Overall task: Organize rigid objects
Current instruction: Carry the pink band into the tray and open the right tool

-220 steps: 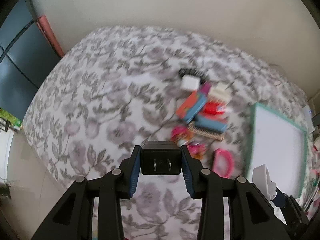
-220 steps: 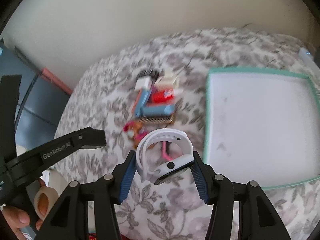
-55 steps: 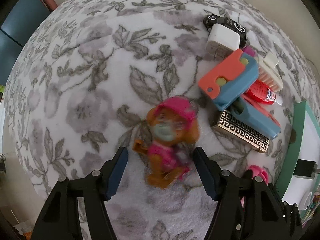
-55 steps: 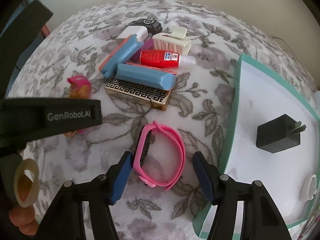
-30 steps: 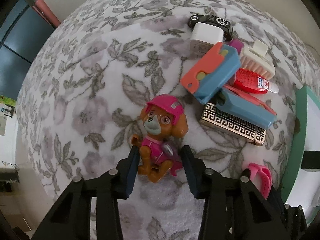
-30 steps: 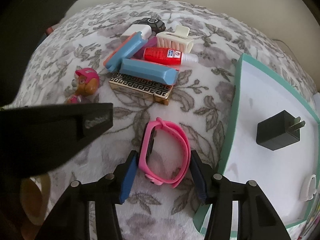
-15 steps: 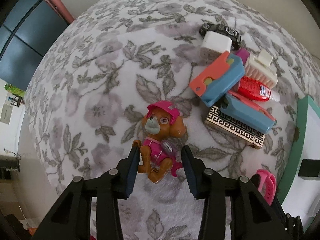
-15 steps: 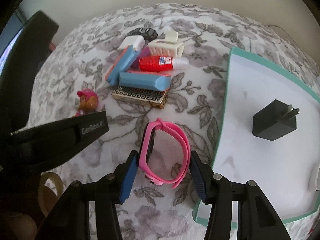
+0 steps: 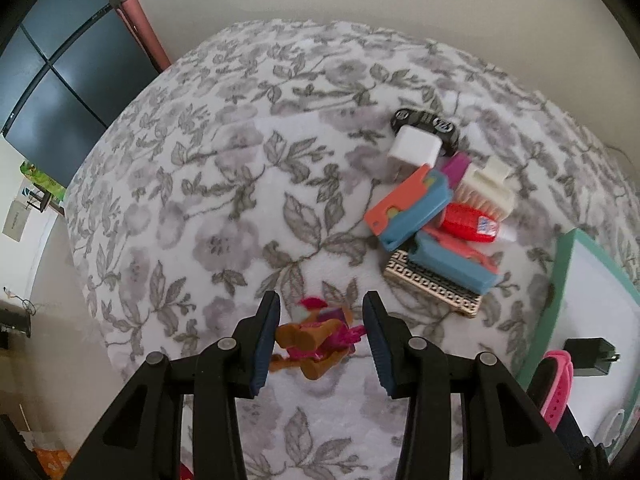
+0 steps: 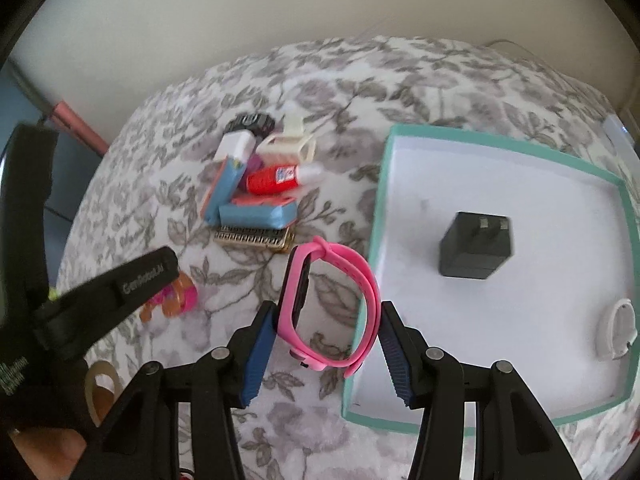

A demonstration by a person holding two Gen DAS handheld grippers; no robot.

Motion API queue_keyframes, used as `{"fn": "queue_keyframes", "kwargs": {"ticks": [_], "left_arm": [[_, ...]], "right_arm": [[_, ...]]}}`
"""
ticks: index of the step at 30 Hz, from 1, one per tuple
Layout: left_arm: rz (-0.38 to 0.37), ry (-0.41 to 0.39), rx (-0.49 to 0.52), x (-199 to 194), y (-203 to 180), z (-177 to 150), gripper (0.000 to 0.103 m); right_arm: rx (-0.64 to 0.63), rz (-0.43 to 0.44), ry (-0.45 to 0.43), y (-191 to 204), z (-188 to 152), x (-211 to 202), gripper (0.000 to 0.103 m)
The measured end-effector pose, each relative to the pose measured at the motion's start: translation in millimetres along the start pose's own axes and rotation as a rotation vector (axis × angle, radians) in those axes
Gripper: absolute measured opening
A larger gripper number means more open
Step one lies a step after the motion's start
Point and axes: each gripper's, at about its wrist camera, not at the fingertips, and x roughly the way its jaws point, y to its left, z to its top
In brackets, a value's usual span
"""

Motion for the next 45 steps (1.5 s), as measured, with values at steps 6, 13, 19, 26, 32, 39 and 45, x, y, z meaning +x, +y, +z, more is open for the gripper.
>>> {"fn": "queue_keyframes", "kwargs": {"ticks": [6,13,19,26,32,39,45], "left_arm": [[-0.048,-0.037,0.03,-17.6,-11.2,-2.2,0.044],[-0.104,-0.08,0.123,-41.8,-41.4,-12.9,0.044],[-0.141,-0.094,0.215,-54.0,-68.6,-25.1,0.045],[-0.173,-0.102,0.347,-64.2,-104.1,-48.7,0.045],[-0.171,-0.103,0.469,-65.0,-136.4,-73.7,0.041],[-0.152,-0.11,0.565,-62.1,-155.7,-89.3,0.041],[-0.137,-0.111,0.574,-59.7,-155.8,-90.3,0.041]], "right_arm": [[0.054,-0.049,-0.051,-18.3,5.6,-20.9,0.054],[0.152,-0.073,-0.106,-54.9,7.6,-49.4,0.054],[0.22,-0.156,-0.135,-88.9,6.4,-64.4,0.054],[0.329,-0.251,-0.094,-139.1,0.1,-62.0,0.054],[0.355,-0.316,-0.059,-161.9,-6.7,-58.9,0.055],[0.347,-0.342,-0.03,-165.6,-10.4,-53.1,0.055],[0.325,-0.353,-0.006,-160.9,-9.3,-46.3,0.057]]}}
